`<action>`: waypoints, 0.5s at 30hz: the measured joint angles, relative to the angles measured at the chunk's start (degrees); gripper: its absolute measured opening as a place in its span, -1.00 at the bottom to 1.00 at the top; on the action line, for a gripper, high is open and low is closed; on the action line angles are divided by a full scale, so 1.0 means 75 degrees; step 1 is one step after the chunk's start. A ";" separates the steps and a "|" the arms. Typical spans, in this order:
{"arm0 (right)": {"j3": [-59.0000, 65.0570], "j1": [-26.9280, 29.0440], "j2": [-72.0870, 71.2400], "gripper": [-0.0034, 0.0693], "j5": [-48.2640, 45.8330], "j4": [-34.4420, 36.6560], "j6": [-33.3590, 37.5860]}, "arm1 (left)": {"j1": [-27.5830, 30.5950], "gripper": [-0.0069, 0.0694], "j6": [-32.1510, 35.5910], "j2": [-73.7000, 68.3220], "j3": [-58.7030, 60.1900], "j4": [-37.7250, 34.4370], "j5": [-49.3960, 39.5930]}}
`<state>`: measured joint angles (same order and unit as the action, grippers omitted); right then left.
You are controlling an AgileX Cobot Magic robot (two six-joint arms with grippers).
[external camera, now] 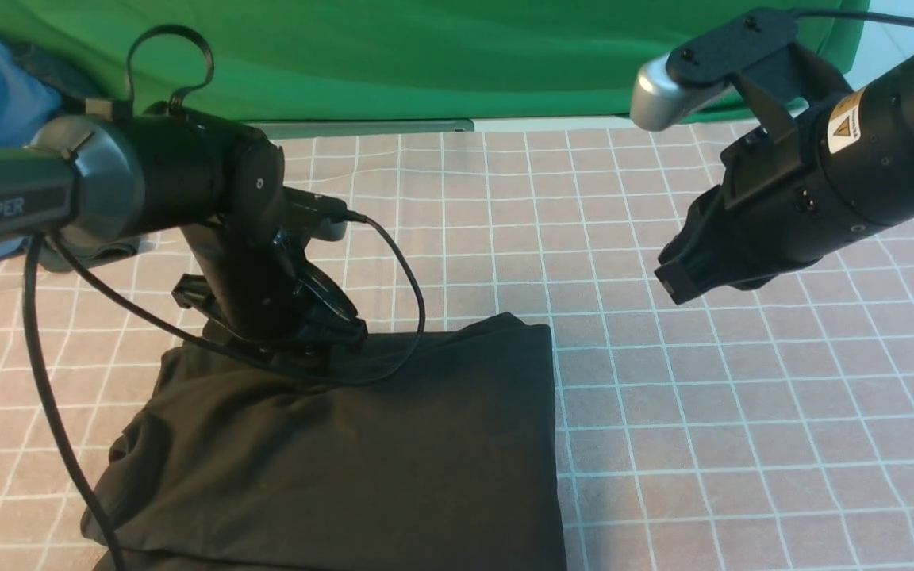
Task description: Fold a long-sleeved shirt over a pink coffee tablecloth.
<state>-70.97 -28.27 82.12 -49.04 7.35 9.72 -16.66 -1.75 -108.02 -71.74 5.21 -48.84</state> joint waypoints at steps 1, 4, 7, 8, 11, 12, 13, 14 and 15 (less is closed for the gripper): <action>0.0000 0.0000 0.0000 -0.81 0.0000 0.0000 0.0000 | 0.0000 0.31 0.0033 0.0018 0.0000 0.0009 -0.0018; 0.0000 0.0000 0.0000 -0.81 0.0000 0.0007 0.0000 | 0.0000 0.19 -0.0183 0.0150 0.0000 0.0009 -0.0081; 0.0000 0.0000 0.0000 -0.81 0.0020 0.0025 0.0000 | 0.0000 0.09 -0.0637 0.0405 0.0000 0.0003 -0.0135; 0.0000 0.0000 0.0000 -0.81 0.0035 0.0031 0.0000 | 0.0000 0.06 -0.0726 0.0516 -0.0009 -0.0018 -0.0181; 0.0000 0.0000 0.0000 -0.81 0.0052 0.0047 0.0000 | 0.0000 0.02 -0.0800 0.0744 -0.0034 -0.0098 -0.0578; 0.0000 0.0000 0.0000 -0.81 0.0052 0.0054 0.0000 | 0.0000 0.01 -0.0800 0.0755 -0.0034 -0.0107 -0.0675; 0.0000 0.0000 0.0000 -0.81 0.0059 0.0054 0.0000 | 0.0000 0.02 -0.0800 0.0755 -0.0023 -0.0125 -0.0767; 0.0000 0.0000 0.0000 -0.81 0.0059 0.0054 0.0000 | 0.0000 0.01 -0.0800 0.0717 0.0007 -0.0136 -0.0736; 0.0000 0.0000 0.0000 -0.81 0.0066 0.0054 0.0000 | 0.0000 0.01 -0.0793 0.0660 0.0022 -0.0136 -0.0692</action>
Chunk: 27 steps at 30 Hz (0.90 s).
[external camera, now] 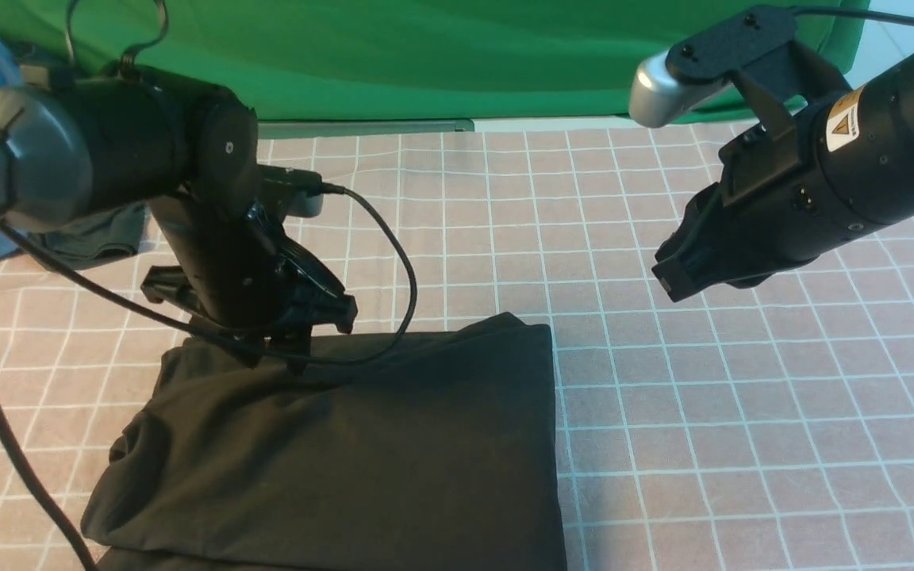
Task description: Fold a long-sleeved shirt over a pink coffee tablecloth.
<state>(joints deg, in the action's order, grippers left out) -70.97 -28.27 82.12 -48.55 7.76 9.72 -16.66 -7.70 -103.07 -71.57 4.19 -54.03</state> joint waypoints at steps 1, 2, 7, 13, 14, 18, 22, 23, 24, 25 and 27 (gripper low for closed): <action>0.0000 0.0000 0.0000 -0.81 0.0001 0.0000 0.0000 | 0.0000 0.01 0.0008 -0.0048 0.0000 0.0020 0.0025; 0.0000 0.0000 0.0000 -0.81 0.0009 0.0000 0.0000 | 0.0000 0.01 0.0017 -0.0129 0.0008 0.0051 0.0119; 0.0000 0.0000 0.0000 -0.81 0.0016 0.0044 0.0000 | 0.0000 0.01 0.0017 -0.0470 0.0008 0.0032 0.0472; 0.0000 0.0000 0.0000 -0.81 0.0016 0.0149 0.0000 | 0.0000 0.01 0.0041 -0.0583 0.0008 0.0052 0.0610; 0.0000 0.0000 0.0000 -0.81 0.0016 0.0149 0.0000 | 0.0000 0.01 0.0049 -0.0586 0.0008 0.0071 0.0687; 0.0000 0.0000 0.0000 -0.81 0.0016 0.0157 0.0000 | 0.0000 0.00 0.0155 -0.0734 0.0008 0.0091 0.0806; 0.0000 0.0000 0.0000 -0.81 0.0016 0.0173 0.0000 | 0.0000 -0.16 0.0334 -0.0884 -0.0025 0.0065 0.0830; 0.0000 0.0000 0.0000 -0.81 0.0016 0.0173 0.0000 | 0.0000 -0.30 0.0334 -0.0892 -0.0025 0.0029 0.0830; 0.0000 0.0000 0.0000 -0.81 0.0016 0.0180 0.0000 | -0.0008 -0.41 0.0334 -0.0892 -0.0033 0.0008 0.0837; 0.0000 0.0000 0.0000 -0.81 0.0016 0.0180 0.0000 | -0.0013 -0.54 0.0334 -0.0892 -0.0043 -0.0019 0.0839; 0.0000 0.0000 0.0000 -0.81 0.0016 0.0180 0.0000 | -0.0013 -0.72 0.0327 -0.0869 -0.0050 -0.0020 0.0839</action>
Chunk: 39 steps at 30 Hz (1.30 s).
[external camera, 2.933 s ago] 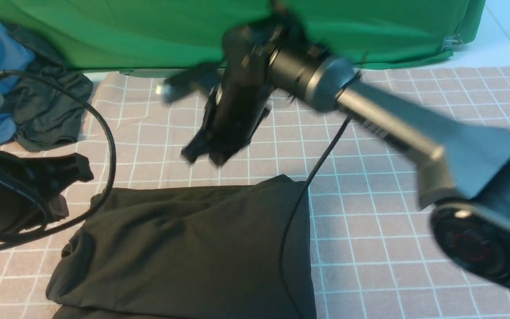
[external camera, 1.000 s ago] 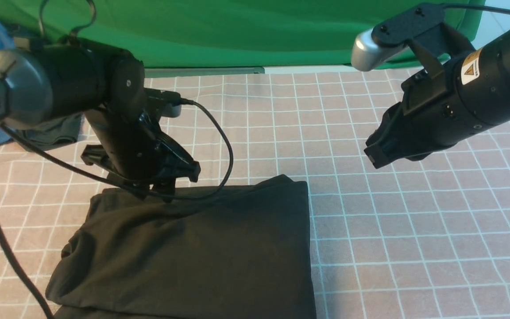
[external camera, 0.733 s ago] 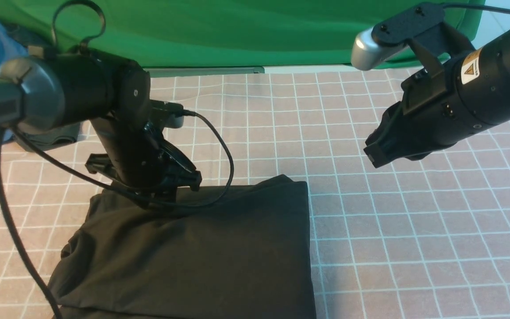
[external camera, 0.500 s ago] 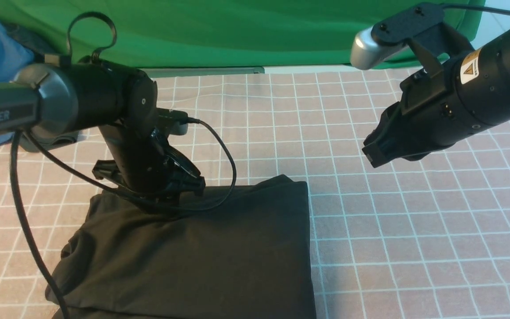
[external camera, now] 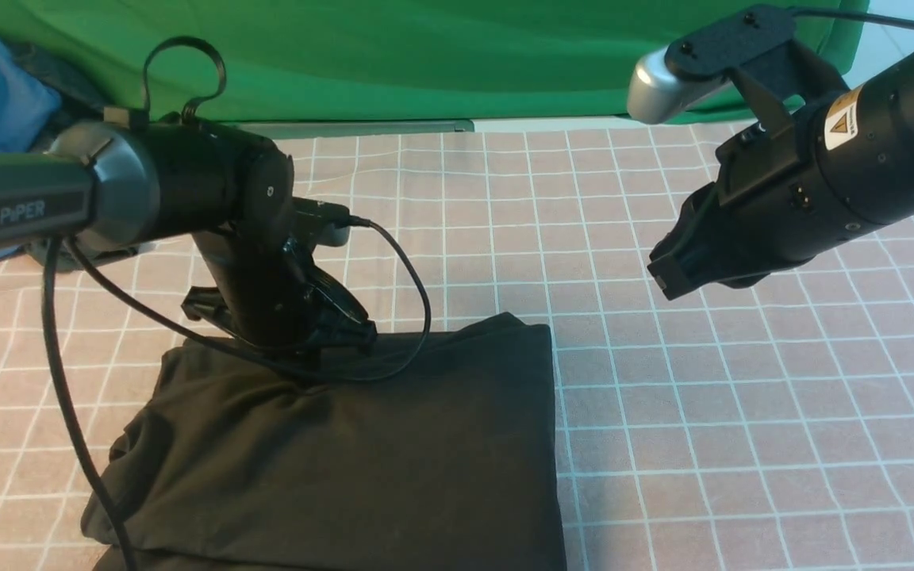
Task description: Fold a long-sleeved shirt over a pink coffee tablecloth.
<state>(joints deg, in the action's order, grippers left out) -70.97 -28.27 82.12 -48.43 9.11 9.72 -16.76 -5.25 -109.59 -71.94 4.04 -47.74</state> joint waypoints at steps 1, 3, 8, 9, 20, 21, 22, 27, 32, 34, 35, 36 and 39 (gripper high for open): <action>0.0000 0.0000 0.0000 -0.81 0.0000 0.0000 0.0000 | 0.0000 -0.75 -0.0021 0.0053 0.0001 0.0000 -0.0013; 0.0000 0.0000 0.0000 -0.81 0.0000 0.0000 0.0000 | 0.0000 -0.78 -0.0057 0.0144 0.0001 0.0000 -0.0025; 0.0000 0.0010 0.0000 -0.81 0.0003 0.0000 0.0012 | 0.0000 -0.79 -0.0248 0.0670 0.0001 0.0016 -0.0041; 0.0000 0.0010 0.0000 -0.81 0.0011 0.0000 0.0012 | 0.0000 -0.79 -0.0289 0.0845 0.0001 0.0060 -0.0061; 0.0000 0.0010 0.0000 -0.81 0.0034 0.0008 0.0008 | 0.0007 -0.76 0.0083 0.1004 0.0001 -0.0355 -0.1027; 0.0000 0.0010 0.0000 -0.81 0.0034 0.0008 0.0008 | 0.0007 -0.75 0.0095 0.1004 0.0001 -0.0373 -0.1027; 0.0000 0.0010 0.0000 -0.81 0.0045 0.0008 0.0008 | 0.0007 -0.68 0.0174 0.1004 0.0001 -0.0423 -0.1033; 0.0000 0.0010 0.0000 -0.81 0.0089 0.0042 0.0008 | 0.0000 -0.09 0.0252 0.0876 0.0001 -0.0176 -0.1033; 0.0000 0.0010 0.0000 -0.81 0.0089 0.0120 0.0033 | 0.0000 0.51 0.0383 0.0477 0.0014 0.0195 -0.0845; 0.0000 0.0010 0.0000 -0.81 0.0089 0.0168 0.0112 | 0.0000 0.68 0.0388 0.0337 0.0022 0.0284 -0.0704; 0.0000 0.0010 0.0000 -0.81 0.0089 0.0185 0.0123 | 0.0000 0.71 0.0412 0.0295 0.0022 0.0331 -0.0675; 0.0000 0.0010 0.0000 -0.81 0.0119 0.0185 0.0140 | 0.0000 0.74 0.0430 0.0262 0.0022 0.0388 -0.0646; 0.0000 0.0010 0.0000 -0.81 0.0234 0.0201 0.0140 | 0.0000 0.64 0.0540 0.0210 0.0022 0.0495 -0.0591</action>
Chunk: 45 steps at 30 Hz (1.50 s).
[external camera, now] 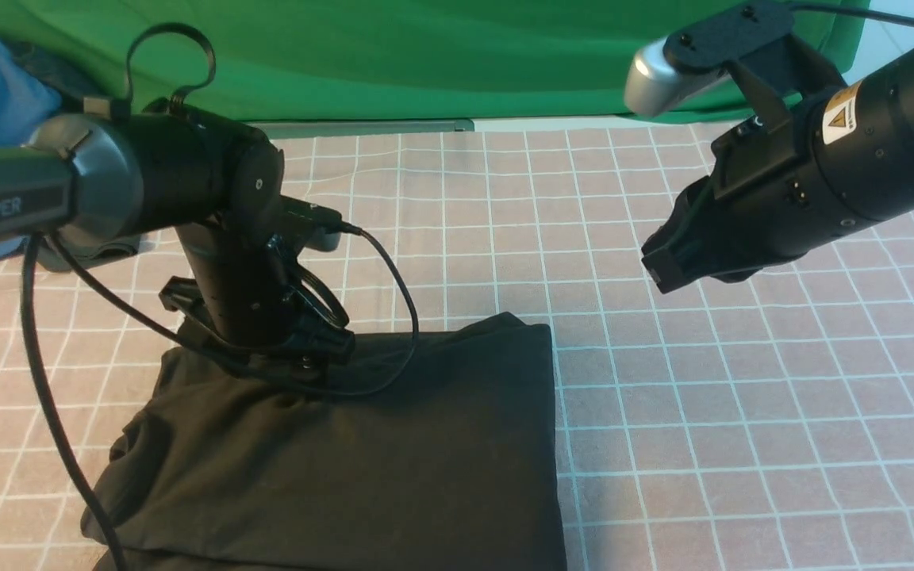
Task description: Fold a long-sleeved shirt over a pink coffee tablecloth.
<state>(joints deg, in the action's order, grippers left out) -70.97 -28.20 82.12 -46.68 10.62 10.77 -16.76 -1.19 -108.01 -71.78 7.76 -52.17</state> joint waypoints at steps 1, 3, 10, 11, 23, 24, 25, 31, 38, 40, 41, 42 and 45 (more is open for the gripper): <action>0.0000 0.0000 0.0000 -0.81 0.0025 0.0000 0.0000 | 0.0000 0.54 0.0017 -0.0003 0.0000 0.0028 0.0000; 0.0000 0.0000 0.0000 -0.81 0.0061 0.0000 0.0000 | 0.0000 0.28 0.0038 -0.0003 0.0000 0.0054 0.0021; 0.0000 0.0000 0.0000 -0.81 0.0106 0.0014 0.0001 | 0.0000 -0.74 0.0159 -0.0003 0.0000 -0.0150 0.0114; 0.0000 0.0000 0.0000 -0.81 0.0106 0.0014 0.0001 | 0.0000 -0.75 0.0159 -0.0003 0.0000 -0.0151 0.0114; 0.0000 0.0000 0.0000 -0.81 0.0106 0.0023 0.0008 | 0.0051 -0.78 -0.0276 0.0783 0.0000 -0.0161 0.0133; 0.0000 0.0000 0.0000 -0.81 0.0106 0.0023 0.0008 | 0.0066 -0.78 -0.0287 0.0800 0.0000 -0.0153 0.0133; 0.0000 0.0000 0.0000 -0.81 0.0106 0.0023 0.0008 | 0.0143 -0.78 -0.0442 0.0810 0.0000 -0.0097 0.0123; 0.0000 0.0000 0.0000 -0.81 0.0113 0.0023 0.0001 | 0.0641 -0.78 -0.0978 0.0810 0.0000 0.0137 0.0079; 0.0000 0.0000 0.0000 -0.81 0.0113 0.0023 0.0001 | 0.0696 -0.77 -0.0552 0.0810 0.0000 -0.0791 0.0218; 0.0000 0.0000 0.0000 -0.81 0.0113 0.0030 0.0001 | 0.0696 -0.68 0.0071 0.0810 0.0000 -0.1580 0.0256; 0.0000 0.0000 0.0000 -0.81 0.0113 0.0032 0.0001 | 0.0696 -0.64 0.0218 0.0810 0.0000 -0.1800 0.0277; 0.0000 0.0000 0.0000 -0.81 0.0113 0.0047 0.0009 | 0.0668 -0.56 0.0295 0.0810 0.0000 -0.1958 0.0335; 0.0000 0.0000 0.0000 -0.81 0.0115 0.0116 0.0009 | 0.0647 -0.25 0.0415 0.0803 0.0000 -0.1972 0.0459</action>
<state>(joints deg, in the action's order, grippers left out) -70.97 -28.20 82.12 -45.81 11.48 10.84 -11.91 1.92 -101.99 -71.78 -7.03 -48.73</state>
